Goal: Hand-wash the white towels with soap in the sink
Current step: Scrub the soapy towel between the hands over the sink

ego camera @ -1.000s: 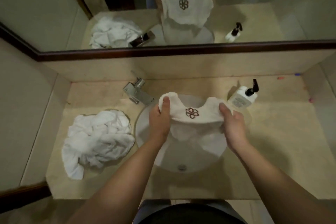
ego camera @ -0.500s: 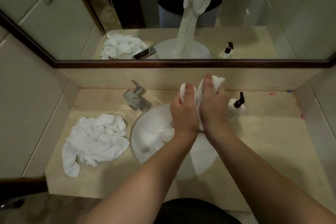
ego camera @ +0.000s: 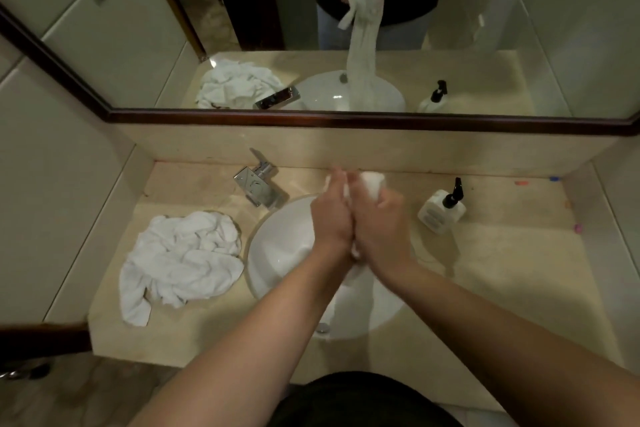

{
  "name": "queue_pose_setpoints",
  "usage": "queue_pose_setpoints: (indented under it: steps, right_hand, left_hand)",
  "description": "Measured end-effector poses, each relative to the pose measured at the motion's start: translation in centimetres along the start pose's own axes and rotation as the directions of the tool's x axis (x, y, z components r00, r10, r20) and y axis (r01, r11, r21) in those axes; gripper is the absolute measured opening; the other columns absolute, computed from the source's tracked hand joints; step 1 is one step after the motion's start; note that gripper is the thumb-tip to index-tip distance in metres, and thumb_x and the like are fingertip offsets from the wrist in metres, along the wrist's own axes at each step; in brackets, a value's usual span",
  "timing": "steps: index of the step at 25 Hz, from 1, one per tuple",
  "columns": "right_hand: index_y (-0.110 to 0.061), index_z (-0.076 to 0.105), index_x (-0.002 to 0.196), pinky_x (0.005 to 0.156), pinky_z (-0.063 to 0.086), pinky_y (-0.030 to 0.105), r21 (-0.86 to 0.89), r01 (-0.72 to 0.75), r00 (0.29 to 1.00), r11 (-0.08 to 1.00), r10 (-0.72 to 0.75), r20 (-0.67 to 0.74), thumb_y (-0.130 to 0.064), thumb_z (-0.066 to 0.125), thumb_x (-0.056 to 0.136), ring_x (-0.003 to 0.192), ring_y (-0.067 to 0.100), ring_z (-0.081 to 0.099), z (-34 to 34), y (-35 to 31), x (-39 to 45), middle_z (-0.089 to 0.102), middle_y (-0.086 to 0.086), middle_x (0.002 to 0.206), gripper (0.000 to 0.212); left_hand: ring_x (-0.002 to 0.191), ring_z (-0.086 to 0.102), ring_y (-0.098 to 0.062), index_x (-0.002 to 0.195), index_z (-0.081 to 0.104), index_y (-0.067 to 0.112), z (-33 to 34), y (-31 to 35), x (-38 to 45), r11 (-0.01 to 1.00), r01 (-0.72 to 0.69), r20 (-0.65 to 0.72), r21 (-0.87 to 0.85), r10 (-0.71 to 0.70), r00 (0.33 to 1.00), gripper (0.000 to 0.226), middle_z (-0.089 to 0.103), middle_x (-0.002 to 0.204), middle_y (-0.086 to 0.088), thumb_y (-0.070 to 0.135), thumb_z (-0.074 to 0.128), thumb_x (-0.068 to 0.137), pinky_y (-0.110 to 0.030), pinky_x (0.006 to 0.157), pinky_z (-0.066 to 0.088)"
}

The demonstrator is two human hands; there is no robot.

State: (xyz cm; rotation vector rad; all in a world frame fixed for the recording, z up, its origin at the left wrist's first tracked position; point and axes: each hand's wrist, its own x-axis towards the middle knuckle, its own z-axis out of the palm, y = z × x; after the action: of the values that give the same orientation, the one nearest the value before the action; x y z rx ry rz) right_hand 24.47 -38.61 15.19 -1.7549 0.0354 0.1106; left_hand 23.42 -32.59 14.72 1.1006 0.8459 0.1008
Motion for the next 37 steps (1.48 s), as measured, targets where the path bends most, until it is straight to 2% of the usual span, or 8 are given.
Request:
queue_pose_setpoints:
  steps: [3,6,9,13,16,19,29,37]
  right_hand:
    - [-0.008,0.063,0.08,0.061,0.052,0.035,0.092,-0.078,0.985,0.993,0.091,-0.147,-0.046,0.06,0.093,0.063,0.017,0.065,0.0,-0.8,1.4,0.066,0.007,0.072,0.04]
    - [-0.007,0.059,0.064,0.05,0.044,0.033,-0.007,0.051,0.995,0.999,-0.05,0.088,-0.042,0.059,0.096,0.052,0.018,0.058,-0.1,-0.8,0.1,0.059,0.009,0.057,0.047]
    - [-0.016,0.058,0.064,0.054,0.045,0.032,0.062,-0.039,0.996,0.997,0.044,-0.084,-0.039,0.059,0.096,0.054,0.015,0.06,-0.8,-1.6,1.3,0.061,0.0,0.059,0.039]
    - [-0.02,0.052,0.056,0.05,0.039,0.024,-0.001,0.067,0.997,0.998,-0.066,0.043,-0.037,0.058,0.097,0.045,0.006,0.051,-0.6,-1.4,-0.1,0.054,-0.007,0.048,0.045]
    - [-0.02,0.055,0.057,0.052,0.044,0.029,0.077,0.013,0.997,0.997,-0.007,-0.083,-0.038,0.058,0.097,0.048,0.007,0.056,-1.3,-1.9,0.9,0.057,-0.005,0.05,0.044]
    - [-0.021,0.053,0.056,0.052,0.044,0.023,-0.008,0.15,0.989,0.989,-0.15,0.004,-0.044,0.055,0.096,0.049,0.004,0.054,-1.2,-1.8,0.0,0.054,-0.007,0.051,0.046]
    - [-0.017,0.052,0.057,0.051,0.043,0.03,0.113,-0.022,0.988,0.993,0.039,-0.151,-0.046,0.057,0.096,0.047,0.01,0.053,-1.4,-2.8,0.6,0.055,-0.003,0.052,0.049]
    - [-0.011,0.054,0.055,0.046,0.044,0.031,0.151,-0.002,0.997,0.989,0.015,-0.081,-0.042,0.057,0.097,0.045,0.009,0.054,-0.6,-2.8,-0.2,0.056,0.0,0.046,0.052]
  left_hand:
    - [0.07,0.069,-0.016,0.087,0.07,0.003,0.8,0.0,-0.4,0.995,-0.097,-0.006,-0.006,0.097,0.995,0.047,0.072,0.077,-0.008,0.042,0.05,0.102,-0.026,0.06,0.052]
    - [0.06,0.063,-0.016,0.067,0.065,0.013,0.6,0.7,-0.5,0.992,-0.055,-0.056,-0.116,0.049,0.997,0.05,0.065,0.06,-0.001,0.046,0.049,0.101,-0.026,0.056,0.049]
    - [0.07,0.07,-0.015,0.089,0.073,0.005,1.1,-0.1,-0.6,0.994,-0.106,0.018,0.007,0.106,0.994,0.049,0.074,0.076,-0.007,0.044,0.048,0.102,-0.026,0.058,0.054]
    - [0.057,0.062,-0.014,0.057,0.066,0.017,1.0,0.8,-0.7,0.996,-0.089,-0.039,-0.027,0.088,0.995,0.058,0.064,0.057,0.002,0.05,0.048,0.101,-0.033,0.065,0.052]
    - [0.081,0.073,-0.017,0.092,0.074,0.008,1.6,0.4,-1.5,0.992,-0.109,0.037,0.061,0.107,0.994,0.052,0.076,0.086,-0.005,0.053,0.048,0.1,-0.029,0.072,0.058]
    - [0.079,0.069,-0.025,0.082,0.068,0.01,1.4,0.7,-1.4,0.999,-0.01,-0.002,-0.039,0.009,1.0,0.061,0.071,0.081,-0.011,0.067,0.049,0.093,-0.035,0.075,0.056]
    - [0.084,0.073,-0.024,0.095,0.072,0.001,2.0,0.7,-2.2,0.994,-0.068,-0.008,-0.088,0.068,0.998,0.058,0.075,0.088,-0.013,0.053,0.046,0.1,-0.032,0.071,0.058]
    - [0.082,0.071,-0.024,0.083,0.071,0.006,1.3,1.2,-1.7,0.992,-0.108,-0.034,-0.067,0.106,0.994,0.056,0.074,0.084,-0.011,0.053,0.047,0.1,-0.035,0.074,0.056]
